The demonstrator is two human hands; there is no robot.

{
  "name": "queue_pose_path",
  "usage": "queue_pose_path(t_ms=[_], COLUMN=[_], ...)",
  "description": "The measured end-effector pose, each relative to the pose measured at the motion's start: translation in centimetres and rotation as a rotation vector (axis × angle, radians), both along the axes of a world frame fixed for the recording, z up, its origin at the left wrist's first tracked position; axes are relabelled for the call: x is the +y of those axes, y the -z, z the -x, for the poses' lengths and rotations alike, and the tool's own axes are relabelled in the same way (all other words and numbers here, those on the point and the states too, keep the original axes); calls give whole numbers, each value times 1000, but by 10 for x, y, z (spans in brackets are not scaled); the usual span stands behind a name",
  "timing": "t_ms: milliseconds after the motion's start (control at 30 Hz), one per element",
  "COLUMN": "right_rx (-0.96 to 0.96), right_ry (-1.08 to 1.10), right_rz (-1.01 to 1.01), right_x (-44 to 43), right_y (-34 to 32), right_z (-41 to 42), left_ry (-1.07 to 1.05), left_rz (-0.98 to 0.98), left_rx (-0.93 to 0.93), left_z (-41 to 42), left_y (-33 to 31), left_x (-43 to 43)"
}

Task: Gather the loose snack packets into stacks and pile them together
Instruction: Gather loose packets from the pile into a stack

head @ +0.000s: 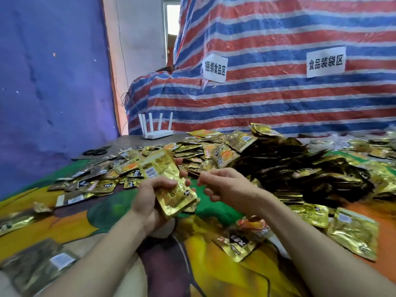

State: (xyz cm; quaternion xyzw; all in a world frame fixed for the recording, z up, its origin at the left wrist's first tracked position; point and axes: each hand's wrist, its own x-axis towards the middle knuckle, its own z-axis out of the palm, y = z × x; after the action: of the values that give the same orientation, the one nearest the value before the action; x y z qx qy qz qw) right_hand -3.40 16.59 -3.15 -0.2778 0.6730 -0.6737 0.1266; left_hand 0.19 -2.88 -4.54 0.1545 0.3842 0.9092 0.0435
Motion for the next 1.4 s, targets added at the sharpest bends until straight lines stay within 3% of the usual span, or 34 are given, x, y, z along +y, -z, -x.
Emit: queue_pose_path(t_ms=[100,433,600,700,833,933,1033,1200,1400], right_rx=[-61,-270,-180,-76,18,10,72,352,542], right_ry=[-133,-197,-150,-22,196,257,279,345,401], right_rz=[72,542,300,170,70,44,-25,-51,-23], right_x=[7,16,12,4,-2,-12,-28,-51,-61], right_y=[-6,-21,-15,-6,-2,3,11,18,22], right_z=[-5,-11,-12,-14,-16,-22,-29,-37,-41], left_ry=[39,173,122,-25,-277,-350,-374,-360,-159], left_rz=[4,133,220,295,181,88,60,-28,-95], left_rx=[12,-38,-146,-231,-302,-307,-319,-317,-240], left_z=[-1,-6,-3,2,9,10,9,6,-3], left_y=[1,5,7,7,7,3,-2,-6,-8], left_x=[-1,8,8,11,8,3,3,9,16])
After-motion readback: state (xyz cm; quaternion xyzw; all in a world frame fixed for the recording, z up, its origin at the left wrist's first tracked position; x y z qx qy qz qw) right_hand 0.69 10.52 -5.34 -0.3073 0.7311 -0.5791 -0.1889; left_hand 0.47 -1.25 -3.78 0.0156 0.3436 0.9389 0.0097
